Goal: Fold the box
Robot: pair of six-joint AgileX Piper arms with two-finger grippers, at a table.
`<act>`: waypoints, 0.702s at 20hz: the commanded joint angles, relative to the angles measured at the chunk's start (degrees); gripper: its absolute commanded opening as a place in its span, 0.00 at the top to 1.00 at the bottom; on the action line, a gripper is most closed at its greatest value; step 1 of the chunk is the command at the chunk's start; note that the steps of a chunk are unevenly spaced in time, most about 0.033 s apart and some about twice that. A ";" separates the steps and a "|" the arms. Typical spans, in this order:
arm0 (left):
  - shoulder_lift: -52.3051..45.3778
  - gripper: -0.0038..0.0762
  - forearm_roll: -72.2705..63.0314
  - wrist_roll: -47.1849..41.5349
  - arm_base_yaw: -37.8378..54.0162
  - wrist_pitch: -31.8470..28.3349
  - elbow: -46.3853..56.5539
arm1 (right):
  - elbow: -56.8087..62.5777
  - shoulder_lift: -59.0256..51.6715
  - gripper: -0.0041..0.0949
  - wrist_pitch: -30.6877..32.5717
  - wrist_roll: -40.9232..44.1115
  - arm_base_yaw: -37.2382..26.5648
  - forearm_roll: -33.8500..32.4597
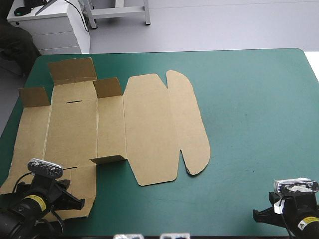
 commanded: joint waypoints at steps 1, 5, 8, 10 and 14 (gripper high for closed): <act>0.40 0.96 3.23 -0.13 -0.15 0.96 -6.08 | -1.57 0.80 0.96 -3.22 -0.11 0.15 0.12; 0.40 0.96 3.44 -1.05 -0.15 2.57 -12.75 | -1.57 0.80 0.96 -3.22 -0.11 0.15 0.12; 3.61 0.96 3.99 -1.48 -0.15 2.85 -16.45 | -1.57 0.80 0.96 -3.22 -0.22 0.15 0.15; 8.13 0.96 4.13 -1.56 -0.15 2.58 -18.24 | -1.57 0.80 0.96 -3.22 -0.22 0.15 0.15; 19.86 0.96 6.26 -2.26 -0.15 -1.36 -22.17 | -1.57 0.80 0.96 -3.22 -0.22 0.15 0.15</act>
